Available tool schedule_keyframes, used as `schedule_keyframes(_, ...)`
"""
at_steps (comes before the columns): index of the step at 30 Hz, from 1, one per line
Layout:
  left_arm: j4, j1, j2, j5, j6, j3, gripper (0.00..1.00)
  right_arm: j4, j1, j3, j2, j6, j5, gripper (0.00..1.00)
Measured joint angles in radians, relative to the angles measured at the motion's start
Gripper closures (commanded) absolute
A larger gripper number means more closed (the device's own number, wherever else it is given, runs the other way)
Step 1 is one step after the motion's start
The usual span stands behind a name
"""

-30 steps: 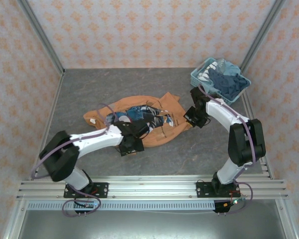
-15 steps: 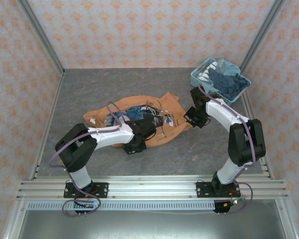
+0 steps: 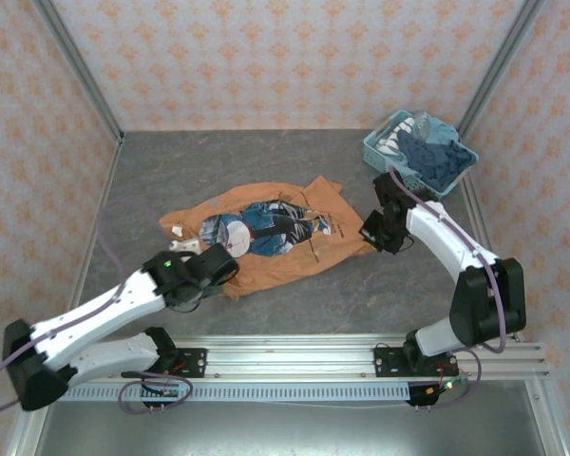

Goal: Fold and stack the t-shirts

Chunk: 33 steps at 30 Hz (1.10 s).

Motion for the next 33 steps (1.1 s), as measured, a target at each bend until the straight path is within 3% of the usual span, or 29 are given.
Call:
schedule_keyframes(3, -0.030, 0.000, -0.093, 0.005, -0.043, -0.066, 1.00, -0.031, -0.001, -0.090, -0.014, -0.015, 0.004, 0.48)
schedule_keyframes(6, -0.055, 0.000, -0.144, 0.012, -0.082, -0.110, 1.00, -0.061, -0.003, -0.138, -0.038, -0.011, 0.019, 0.38)
schedule_keyframes(13, -0.066, 0.000, -0.167, 0.015, -0.112, -0.119, 1.00, -0.017, -0.002, -0.182, -0.134, 0.017, 0.004, 0.39)
schedule_keyframes(20, -0.066, 0.000, -0.158, 0.015, -0.116, -0.118, 1.00, 0.102, -0.002, -0.213, 0.016, 0.029, -0.013, 0.39)
schedule_keyframes(23, -0.065, 0.000, -0.154, 0.015, -0.115, -0.114, 1.00, 0.169, -0.002, -0.207, 0.097, 0.035, -0.020, 0.52)
schedule_keyframes(27, -0.060, 0.000, -0.153, 0.014, -0.114, -0.087, 1.00, 0.134, -0.006, -0.164, 0.169, 0.038, -0.010, 0.96)
schedule_keyframes(28, -0.056, 0.000, -0.153, 0.010, -0.110, -0.075, 1.00, 0.126, -0.007, -0.158, 0.173, 0.037, -0.010, 1.00)
schedule_keyframes(33, -0.028, 0.063, -0.122, -0.014, -0.048, 0.051, 1.00, 0.157, 0.000, -0.045, 0.174, 0.033, -0.018, 1.00)
